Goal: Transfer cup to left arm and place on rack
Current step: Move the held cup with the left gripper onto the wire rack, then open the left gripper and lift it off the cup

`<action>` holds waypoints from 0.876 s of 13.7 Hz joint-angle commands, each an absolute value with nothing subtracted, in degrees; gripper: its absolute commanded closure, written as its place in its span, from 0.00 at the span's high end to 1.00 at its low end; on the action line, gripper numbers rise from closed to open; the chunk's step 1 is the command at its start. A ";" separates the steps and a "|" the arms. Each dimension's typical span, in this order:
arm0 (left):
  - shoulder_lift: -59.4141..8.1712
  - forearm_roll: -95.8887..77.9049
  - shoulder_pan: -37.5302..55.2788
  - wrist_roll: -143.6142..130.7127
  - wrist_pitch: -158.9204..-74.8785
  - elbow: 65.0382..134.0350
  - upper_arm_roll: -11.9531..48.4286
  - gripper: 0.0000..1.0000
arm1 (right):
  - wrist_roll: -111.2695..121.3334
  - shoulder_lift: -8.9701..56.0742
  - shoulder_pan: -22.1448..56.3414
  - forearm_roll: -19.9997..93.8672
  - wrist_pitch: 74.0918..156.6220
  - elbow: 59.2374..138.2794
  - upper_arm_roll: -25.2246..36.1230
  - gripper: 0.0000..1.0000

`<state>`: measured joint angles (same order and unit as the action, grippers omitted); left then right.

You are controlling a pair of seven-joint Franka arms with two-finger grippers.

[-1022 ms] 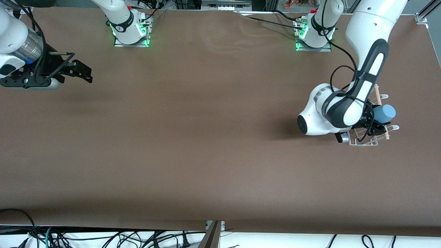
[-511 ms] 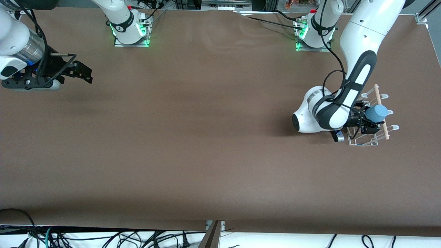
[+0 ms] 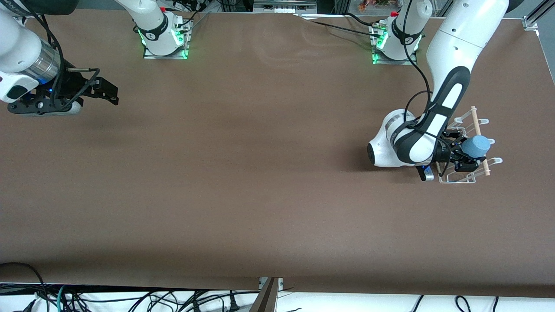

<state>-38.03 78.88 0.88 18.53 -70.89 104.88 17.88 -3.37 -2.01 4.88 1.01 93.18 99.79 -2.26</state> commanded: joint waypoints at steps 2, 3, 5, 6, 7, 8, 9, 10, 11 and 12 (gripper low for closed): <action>-39.20 80.95 0.09 15.91 -70.93 105.21 18.19 0.16 | -1.67 -2.11 4.31 0.09 92.11 99.67 -2.81 0.99; -39.20 81.03 0.09 15.82 -71.01 105.12 18.19 0.91 | -1.67 -2.11 4.31 0.09 92.11 99.67 -2.81 0.99; -39.02 81.04 0.09 15.38 -70.93 104.68 18.19 1.00 | -1.67 -2.11 4.31 0.09 91.76 99.67 -2.81 0.99; -38.76 80.95 0.00 15.38 -70.93 104.42 18.19 1.00 | -1.67 -2.11 4.31 0.09 91.76 99.67 -2.81 0.99; -38.50 80.69 -0.35 15.47 -71.01 104.15 18.28 1.00 | -1.67 -2.11 4.31 0.09 91.76 99.67 -2.81 0.99; -37.97 79.73 -0.79 15.56 -71.02 102.76 18.46 1.00 | -1.67 -2.11 4.31 0.09 91.76 99.67 -2.90 0.99; -37.27 76.58 -0.96 15.56 -71.02 101.18 18.54 1.00 | -1.67 -2.02 4.31 0.09 91.76 99.67 -2.90 0.99; -36.57 72.12 -0.97 15.56 -71.02 98.12 18.54 1.00 | -1.67 -2.02 4.31 0.09 91.76 99.67 -2.90 0.99; -36.21 66.85 -0.88 15.90 -70.84 94.08 18.54 1.00 | -1.67 -2.02 4.31 0.17 91.76 99.67 -2.90 0.99; -35.34 60.01 -0.79 16.00 -70.75 89.78 18.54 1.00 | -1.67 -2.02 4.31 0.18 91.76 99.67 -2.90 0.99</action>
